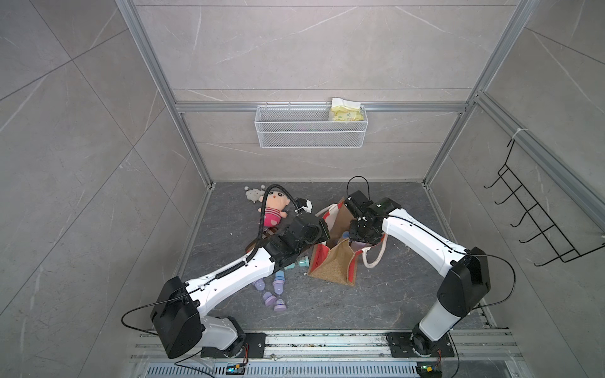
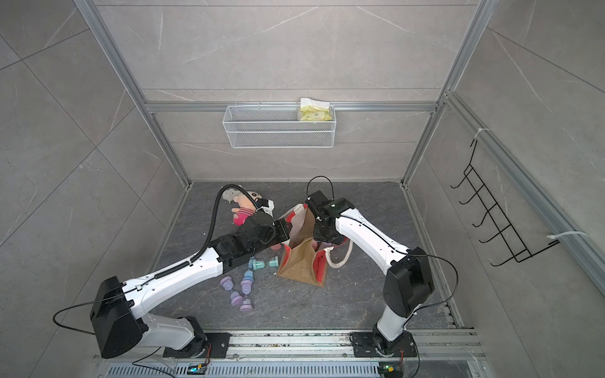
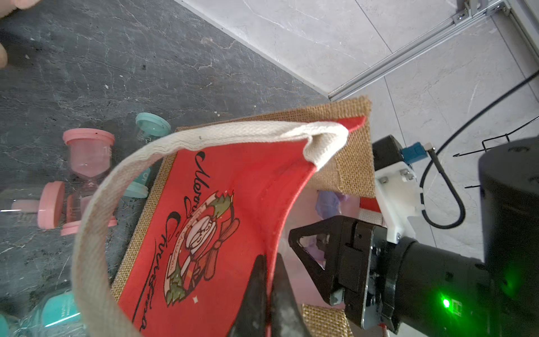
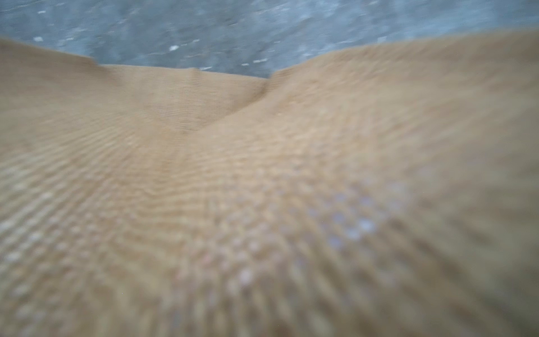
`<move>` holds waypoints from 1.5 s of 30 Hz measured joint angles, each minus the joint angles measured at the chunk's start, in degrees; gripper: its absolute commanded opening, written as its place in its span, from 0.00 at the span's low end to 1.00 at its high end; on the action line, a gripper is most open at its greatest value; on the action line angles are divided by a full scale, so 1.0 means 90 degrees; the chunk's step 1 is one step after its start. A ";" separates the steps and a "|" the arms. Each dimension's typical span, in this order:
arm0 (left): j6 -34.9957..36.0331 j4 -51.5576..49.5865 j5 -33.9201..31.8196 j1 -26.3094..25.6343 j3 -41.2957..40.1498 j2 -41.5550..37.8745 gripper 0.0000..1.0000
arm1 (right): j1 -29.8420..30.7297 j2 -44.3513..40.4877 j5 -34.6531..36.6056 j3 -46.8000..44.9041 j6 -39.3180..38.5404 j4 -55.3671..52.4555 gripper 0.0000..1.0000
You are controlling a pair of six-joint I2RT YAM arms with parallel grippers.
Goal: Put the hourglass into the canvas bag
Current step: Place the hourglass in the canvas bag.
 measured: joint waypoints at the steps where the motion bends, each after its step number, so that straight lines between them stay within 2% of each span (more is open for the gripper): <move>1: -0.0005 0.0005 0.0005 0.0010 -0.0005 -0.0010 0.00 | -0.0010 -0.0046 0.0092 -0.0007 -0.0005 -0.0058 0.00; 7: -0.0019 -0.0022 0.0017 0.0027 -0.0010 -0.0017 0.00 | -0.0015 0.0087 0.0172 0.0083 -0.0136 -0.0209 0.00; 11: -0.0019 -0.0087 0.0029 0.0051 -0.0010 -0.0015 0.00 | 0.0044 0.0340 -0.0010 0.0238 -0.0250 -0.0175 0.12; 13: -0.0019 -0.0109 0.0029 0.0056 -0.0010 -0.0007 0.00 | 0.0049 0.0432 -0.0049 0.0308 -0.0296 -0.0170 0.25; 20: -0.0017 -0.0080 0.0039 0.0056 -0.0010 0.0046 0.00 | 0.0049 0.0483 -0.0330 0.0369 -0.0459 -0.0119 0.54; 29: -0.0017 -0.0044 0.0039 0.0056 -0.0005 0.0090 0.00 | 0.0049 0.0476 -0.0578 0.0457 -0.0605 -0.0134 0.77; 36: 0.0005 -0.0114 0.0024 0.0058 0.0107 0.0138 0.00 | 0.0046 0.0134 -0.0712 0.0743 -0.0663 -0.0306 0.89; 41: 0.0051 -0.0168 -0.0024 0.0080 0.0180 0.0143 0.34 | 0.0041 -0.0369 -0.0986 0.1061 -0.0784 -0.0381 0.93; 45: 0.0170 -0.0216 -0.0024 0.0097 0.0318 0.0141 0.53 | 0.0044 -0.0595 -0.1171 0.1469 -0.0855 -0.0539 0.95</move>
